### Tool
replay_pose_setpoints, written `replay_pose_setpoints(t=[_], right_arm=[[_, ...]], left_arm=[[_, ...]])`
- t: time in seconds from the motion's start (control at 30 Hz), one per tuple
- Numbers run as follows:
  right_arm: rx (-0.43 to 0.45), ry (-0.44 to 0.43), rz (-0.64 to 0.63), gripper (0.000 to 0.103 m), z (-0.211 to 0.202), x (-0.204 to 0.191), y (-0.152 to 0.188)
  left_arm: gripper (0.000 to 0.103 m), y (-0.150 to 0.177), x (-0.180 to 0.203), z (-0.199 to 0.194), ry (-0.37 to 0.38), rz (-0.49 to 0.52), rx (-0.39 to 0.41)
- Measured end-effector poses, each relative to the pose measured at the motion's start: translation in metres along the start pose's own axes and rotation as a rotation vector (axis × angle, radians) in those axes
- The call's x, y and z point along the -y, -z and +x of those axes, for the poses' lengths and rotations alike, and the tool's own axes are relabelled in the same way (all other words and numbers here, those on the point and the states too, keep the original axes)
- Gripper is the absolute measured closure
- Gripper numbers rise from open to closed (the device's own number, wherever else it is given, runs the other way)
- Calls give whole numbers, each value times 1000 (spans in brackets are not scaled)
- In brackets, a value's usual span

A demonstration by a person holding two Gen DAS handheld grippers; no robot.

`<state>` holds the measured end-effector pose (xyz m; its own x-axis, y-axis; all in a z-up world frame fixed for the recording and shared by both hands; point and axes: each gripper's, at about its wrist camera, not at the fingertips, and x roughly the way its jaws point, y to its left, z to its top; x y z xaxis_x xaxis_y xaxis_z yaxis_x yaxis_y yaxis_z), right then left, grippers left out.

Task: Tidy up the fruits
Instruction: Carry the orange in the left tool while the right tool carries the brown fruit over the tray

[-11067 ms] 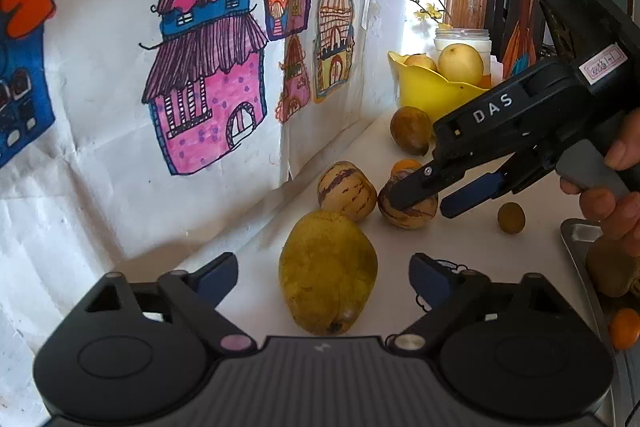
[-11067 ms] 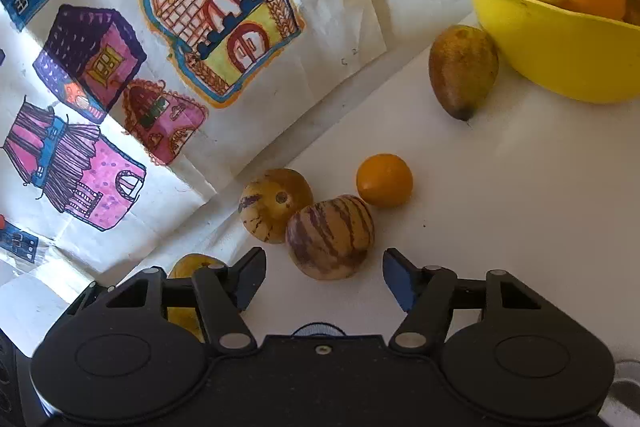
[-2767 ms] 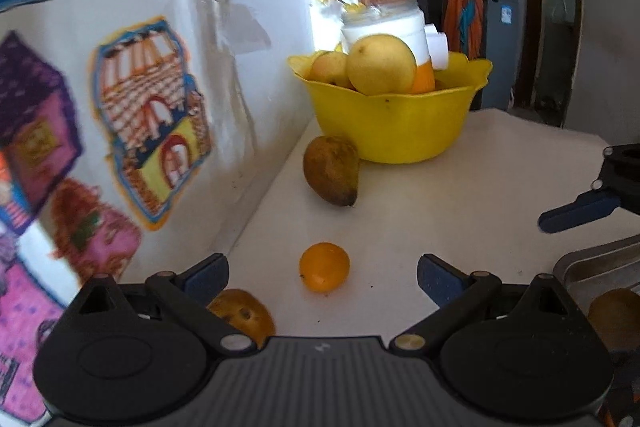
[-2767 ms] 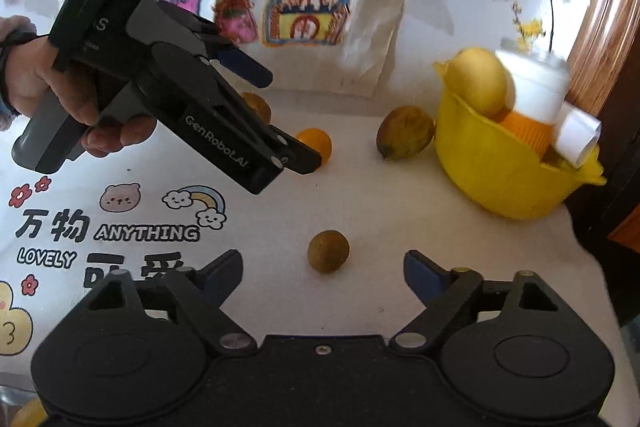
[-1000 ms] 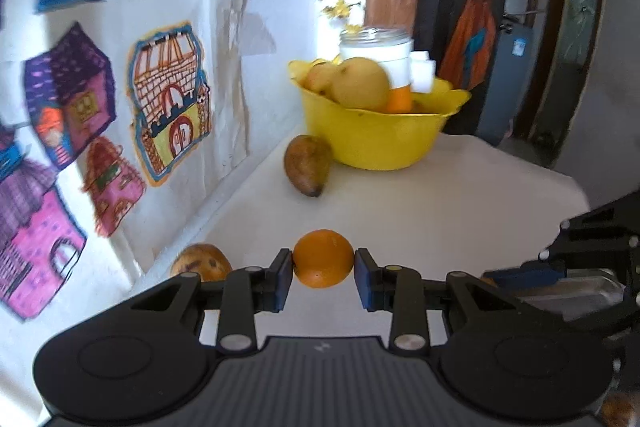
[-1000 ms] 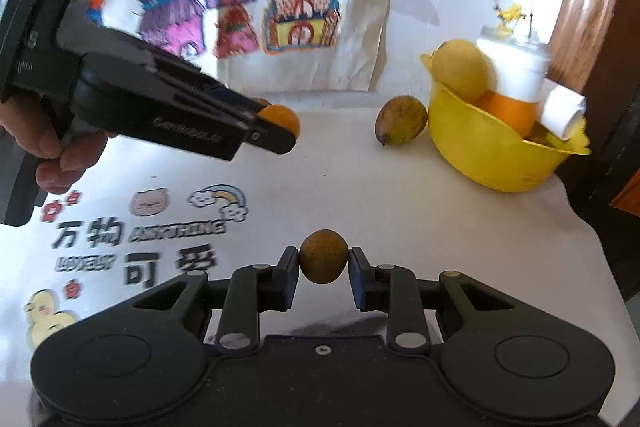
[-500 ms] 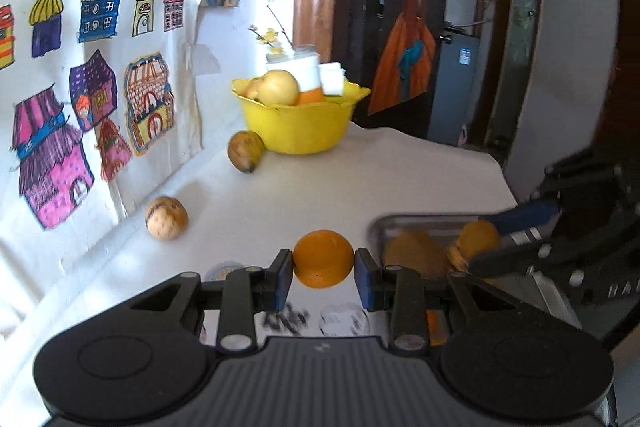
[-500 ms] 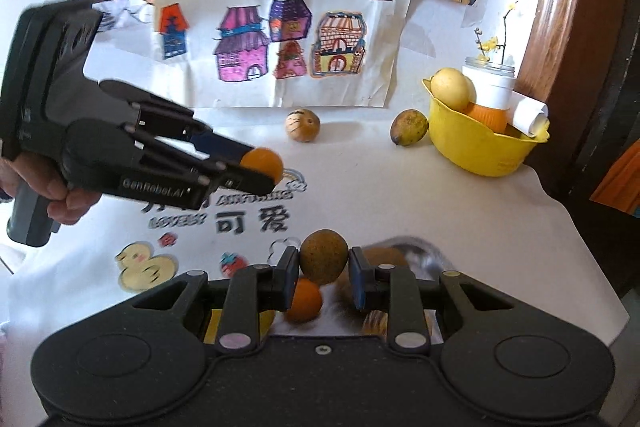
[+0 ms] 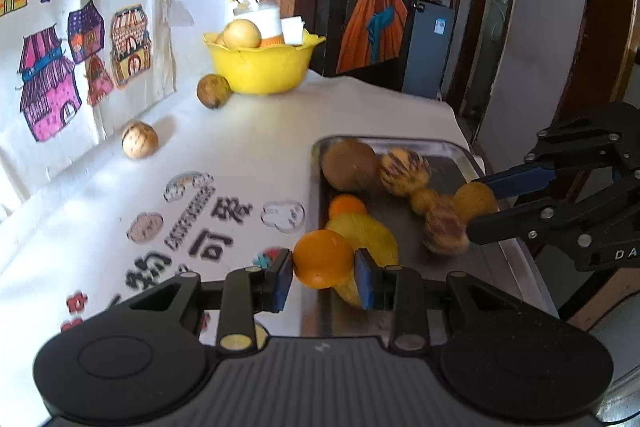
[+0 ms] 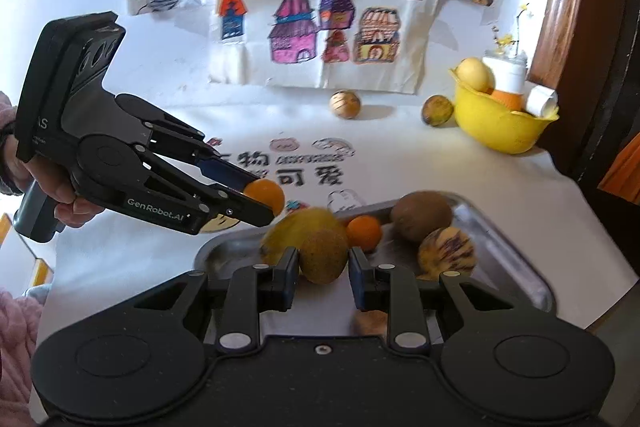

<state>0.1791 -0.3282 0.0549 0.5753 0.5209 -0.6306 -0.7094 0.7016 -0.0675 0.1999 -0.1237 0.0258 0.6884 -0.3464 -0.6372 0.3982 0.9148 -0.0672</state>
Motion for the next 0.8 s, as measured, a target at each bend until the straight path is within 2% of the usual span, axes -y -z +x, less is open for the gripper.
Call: replay_pose_setpoints(t=[0.27,0.8], right_arm=[[-15,1,-38,74,12,-26,27],[-22,11,10,74,13,-32,52]], left_arm=[[66,17,13,-6,5,42,-9],[66,25,17,-4,18,48,-67]])
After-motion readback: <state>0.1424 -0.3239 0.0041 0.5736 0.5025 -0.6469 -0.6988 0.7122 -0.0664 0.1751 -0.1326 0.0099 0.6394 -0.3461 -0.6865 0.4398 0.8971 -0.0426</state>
